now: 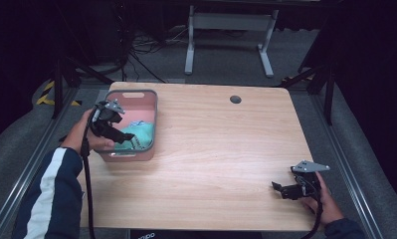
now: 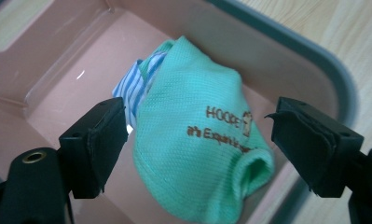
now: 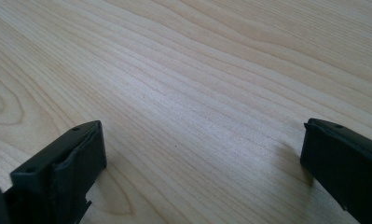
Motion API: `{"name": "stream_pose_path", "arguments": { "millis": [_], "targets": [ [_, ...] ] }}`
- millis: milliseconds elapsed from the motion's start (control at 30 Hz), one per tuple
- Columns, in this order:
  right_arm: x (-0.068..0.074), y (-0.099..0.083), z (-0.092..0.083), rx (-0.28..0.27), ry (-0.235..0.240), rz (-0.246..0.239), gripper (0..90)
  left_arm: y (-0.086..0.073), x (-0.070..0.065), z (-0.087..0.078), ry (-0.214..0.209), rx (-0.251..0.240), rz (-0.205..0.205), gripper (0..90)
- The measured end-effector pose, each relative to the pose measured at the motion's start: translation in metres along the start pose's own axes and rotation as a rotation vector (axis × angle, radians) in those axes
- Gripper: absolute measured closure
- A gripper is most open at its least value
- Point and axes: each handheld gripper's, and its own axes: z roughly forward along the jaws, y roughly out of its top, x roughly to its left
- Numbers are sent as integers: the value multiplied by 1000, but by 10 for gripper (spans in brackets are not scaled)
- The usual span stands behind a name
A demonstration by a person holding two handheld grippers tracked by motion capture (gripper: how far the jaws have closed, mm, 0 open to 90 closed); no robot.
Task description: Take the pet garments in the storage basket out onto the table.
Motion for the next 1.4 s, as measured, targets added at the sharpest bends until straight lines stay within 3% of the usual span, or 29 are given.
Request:
{"name": "stream_pose_path", "arguments": {
  "millis": [200,333,567,733,767,900,967,1167,1233,1300,1400],
  "targets": [
    [0,0,0,0,0,1,5,6,5,22,-28,72,-16,177],
    [0,0,0,0,0,1,5,11,6,43,-50,157,-9,181],
    [0,0,0,0,0,1,5,14,9,70,-32,259,-27,173],
    [0,0,0,0,0,1,5,14,13,85,-32,302,-81,153],
    [0,0,0,0,0,0,5,13,13,89,-15,320,-91,141],
    [0,0,0,0,0,0,5,12,13,99,-3,358,-113,49],
    [0,0,0,0,0,0,5,13,14,100,-6,370,-131,47],
    [0,0,0,0,0,0,5,18,13,95,3,409,-126,198],
    [0,0,0,0,0,0,5,18,13,93,-2,404,-123,269],
    [0,0,0,0,0,0,5,18,13,91,16,396,-113,404],
    [0,0,0,0,0,0,5,18,13,90,33,390,-102,465]
  ]
}}
